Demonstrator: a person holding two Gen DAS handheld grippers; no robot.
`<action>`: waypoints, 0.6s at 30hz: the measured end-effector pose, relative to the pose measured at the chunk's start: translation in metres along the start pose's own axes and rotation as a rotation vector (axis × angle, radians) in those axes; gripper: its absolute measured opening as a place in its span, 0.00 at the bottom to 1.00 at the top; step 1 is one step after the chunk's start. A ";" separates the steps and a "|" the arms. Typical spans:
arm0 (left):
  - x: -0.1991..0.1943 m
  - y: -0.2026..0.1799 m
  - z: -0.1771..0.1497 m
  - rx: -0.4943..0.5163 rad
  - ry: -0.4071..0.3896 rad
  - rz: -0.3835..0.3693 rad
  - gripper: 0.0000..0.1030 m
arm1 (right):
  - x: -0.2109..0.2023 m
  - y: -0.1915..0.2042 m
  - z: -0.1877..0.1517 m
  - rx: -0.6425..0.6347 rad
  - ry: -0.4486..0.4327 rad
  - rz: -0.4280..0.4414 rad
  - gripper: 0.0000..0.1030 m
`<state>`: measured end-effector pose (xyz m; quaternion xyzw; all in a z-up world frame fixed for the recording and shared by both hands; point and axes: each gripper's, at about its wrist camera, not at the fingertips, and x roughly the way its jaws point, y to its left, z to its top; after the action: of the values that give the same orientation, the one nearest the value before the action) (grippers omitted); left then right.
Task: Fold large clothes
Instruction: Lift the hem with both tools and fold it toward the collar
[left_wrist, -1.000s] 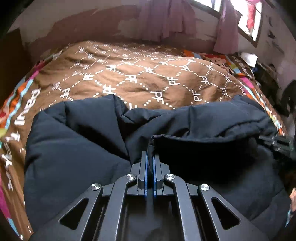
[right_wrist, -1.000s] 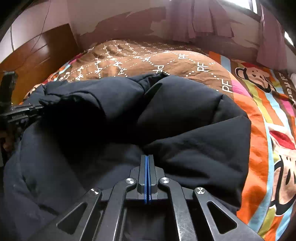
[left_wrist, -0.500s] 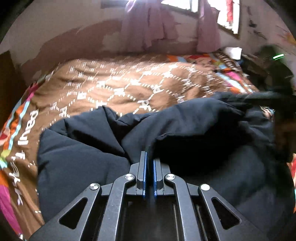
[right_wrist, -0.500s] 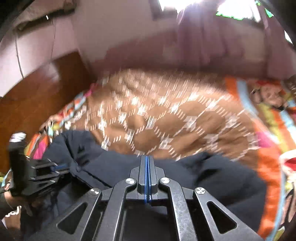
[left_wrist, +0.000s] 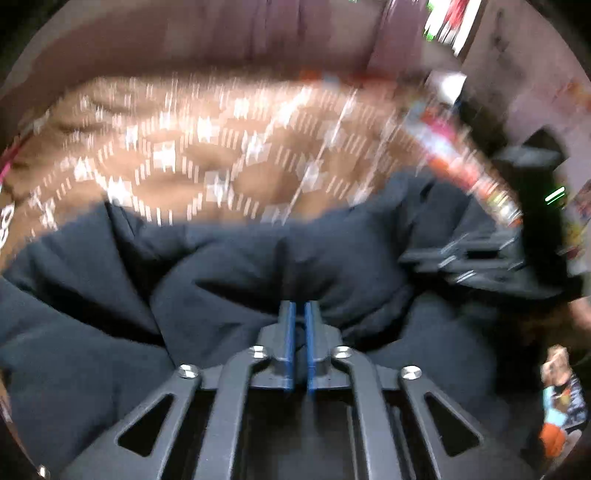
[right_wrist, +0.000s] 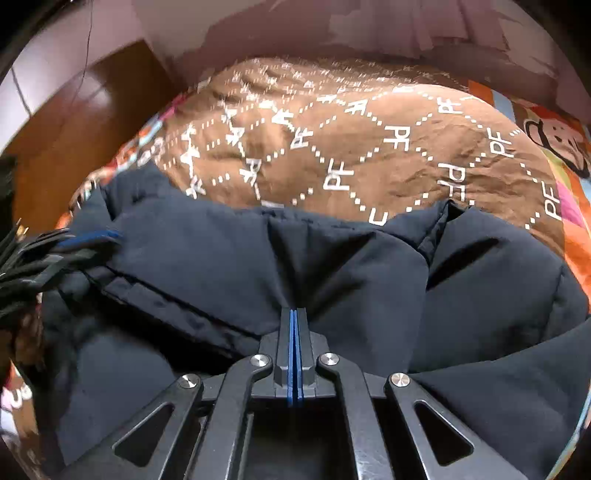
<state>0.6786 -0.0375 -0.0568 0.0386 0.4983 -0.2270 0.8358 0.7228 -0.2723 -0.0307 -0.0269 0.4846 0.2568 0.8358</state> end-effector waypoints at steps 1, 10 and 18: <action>0.010 0.003 -0.001 -0.017 0.023 -0.002 0.01 | 0.006 -0.002 -0.001 -0.003 0.027 0.001 0.01; 0.034 0.007 -0.015 -0.026 -0.023 0.036 0.01 | 0.037 0.007 -0.014 -0.068 0.048 -0.101 0.00; 0.043 0.000 -0.024 -0.004 -0.029 0.078 0.01 | 0.011 -0.020 -0.030 0.075 -0.047 -0.082 0.00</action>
<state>0.6762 -0.0453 -0.1057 0.0531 0.4847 -0.1936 0.8513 0.7123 -0.2944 -0.0602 -0.0094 0.4725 0.2044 0.8572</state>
